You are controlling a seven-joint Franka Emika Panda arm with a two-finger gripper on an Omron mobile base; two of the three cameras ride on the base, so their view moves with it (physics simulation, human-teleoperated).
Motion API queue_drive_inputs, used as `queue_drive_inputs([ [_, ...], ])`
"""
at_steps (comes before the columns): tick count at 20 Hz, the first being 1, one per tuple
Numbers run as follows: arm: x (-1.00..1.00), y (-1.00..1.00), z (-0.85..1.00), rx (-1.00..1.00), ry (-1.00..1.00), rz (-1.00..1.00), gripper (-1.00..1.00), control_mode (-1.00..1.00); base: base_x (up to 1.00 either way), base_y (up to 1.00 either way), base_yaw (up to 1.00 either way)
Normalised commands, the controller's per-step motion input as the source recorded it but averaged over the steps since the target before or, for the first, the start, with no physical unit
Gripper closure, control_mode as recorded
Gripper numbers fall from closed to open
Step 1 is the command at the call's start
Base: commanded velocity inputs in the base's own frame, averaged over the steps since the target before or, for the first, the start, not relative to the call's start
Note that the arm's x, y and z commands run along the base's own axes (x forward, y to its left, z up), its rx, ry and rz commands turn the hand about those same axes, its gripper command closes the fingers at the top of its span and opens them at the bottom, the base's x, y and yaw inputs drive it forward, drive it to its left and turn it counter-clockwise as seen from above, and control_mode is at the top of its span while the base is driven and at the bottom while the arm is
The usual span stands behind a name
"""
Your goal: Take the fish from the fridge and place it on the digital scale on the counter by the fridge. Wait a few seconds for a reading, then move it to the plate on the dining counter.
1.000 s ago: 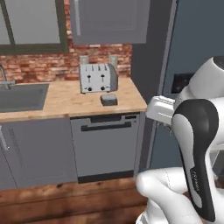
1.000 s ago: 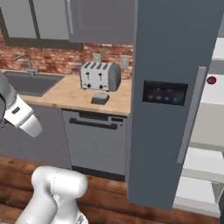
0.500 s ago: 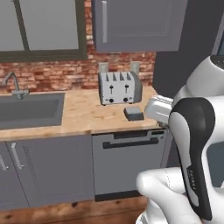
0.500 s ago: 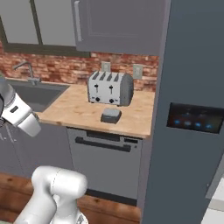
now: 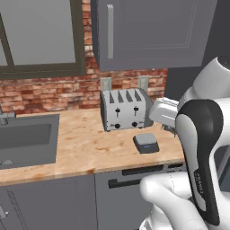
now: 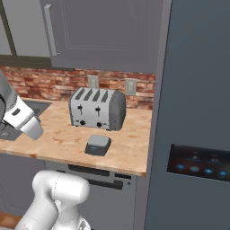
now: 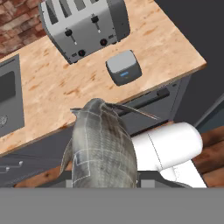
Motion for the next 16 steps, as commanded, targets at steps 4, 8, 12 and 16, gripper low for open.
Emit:
queue_drive_inputs([
  [4, 0.00, 0.00, 0.00, 0.00, 0.00, 0.00, 1.00, 1.00, 0.50, 0.00, -0.12],
  [8, 0.06, -0.27, -0.47, 0.00, 0.07, -0.13, 1.00, -1.00, 0.00, 0.00, 0.00],
  [12, 0.04, -0.36, -0.67, 0.00, 0.08, -0.13, 1.00, -1.00, 0.00, 0.00, 0.00],
  [16, 0.29, -0.35, -0.55, 0.00, 0.06, -0.10, 1.00, -1.00, 0.00, 0.00, 0.00],
])
